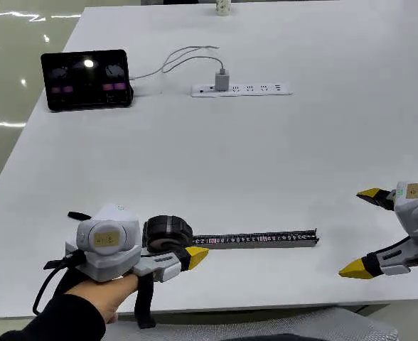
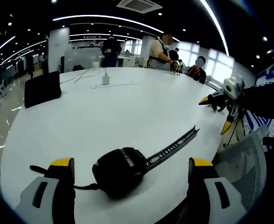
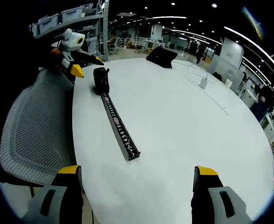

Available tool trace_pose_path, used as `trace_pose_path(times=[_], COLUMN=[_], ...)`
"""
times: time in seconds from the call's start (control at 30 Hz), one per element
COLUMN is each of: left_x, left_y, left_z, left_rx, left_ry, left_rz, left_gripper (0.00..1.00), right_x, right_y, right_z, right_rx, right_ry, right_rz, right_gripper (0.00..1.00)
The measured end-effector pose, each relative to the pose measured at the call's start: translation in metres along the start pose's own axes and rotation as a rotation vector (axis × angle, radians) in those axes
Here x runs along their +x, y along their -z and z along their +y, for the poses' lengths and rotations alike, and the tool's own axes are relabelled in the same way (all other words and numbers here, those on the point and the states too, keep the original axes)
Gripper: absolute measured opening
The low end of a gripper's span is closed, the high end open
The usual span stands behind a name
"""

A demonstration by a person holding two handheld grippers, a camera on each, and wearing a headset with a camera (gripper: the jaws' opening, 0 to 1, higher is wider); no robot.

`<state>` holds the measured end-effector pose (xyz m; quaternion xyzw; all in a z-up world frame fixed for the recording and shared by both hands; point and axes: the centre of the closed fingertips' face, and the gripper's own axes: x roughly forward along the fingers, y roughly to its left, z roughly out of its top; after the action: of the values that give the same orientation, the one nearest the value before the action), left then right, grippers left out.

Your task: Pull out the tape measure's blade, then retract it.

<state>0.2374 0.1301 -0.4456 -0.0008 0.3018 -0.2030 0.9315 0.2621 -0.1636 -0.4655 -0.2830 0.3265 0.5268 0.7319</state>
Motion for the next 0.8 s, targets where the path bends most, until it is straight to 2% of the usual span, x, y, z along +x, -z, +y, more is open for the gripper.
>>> trace_pose_path(times=[0.17, 0.33, 0.53, 0.8], left_x=[0.002, 0.007, 0.012, 0.015], left_y=[0.0, 0.0, 0.0, -0.004], left_z=[0.0, 0.004, 0.003, 0.007], left_rx=[0.006, -0.02, -0.038, -0.08], left_ry=[-0.011, -0.048, -0.071, -0.137], left_rz=[-0.003, -0.021, -0.035, -0.08], left_gripper=[0.99, 0.99, 0.99, 0.99], right_x=[0.006, 0.014, 0.021, 0.029], right_y=[-0.004, -0.007, -0.009, -0.009], right_z=[-0.003, -0.003, -0.003, -0.002], right_rx=[-0.035, -0.056, -0.07, -0.09], right_ry=[-0.019, -0.038, -0.061, -0.091], right_rz=[0.014, 0.027, 0.04, 0.057], right_gripper=[0.99, 0.99, 0.99, 0.99])
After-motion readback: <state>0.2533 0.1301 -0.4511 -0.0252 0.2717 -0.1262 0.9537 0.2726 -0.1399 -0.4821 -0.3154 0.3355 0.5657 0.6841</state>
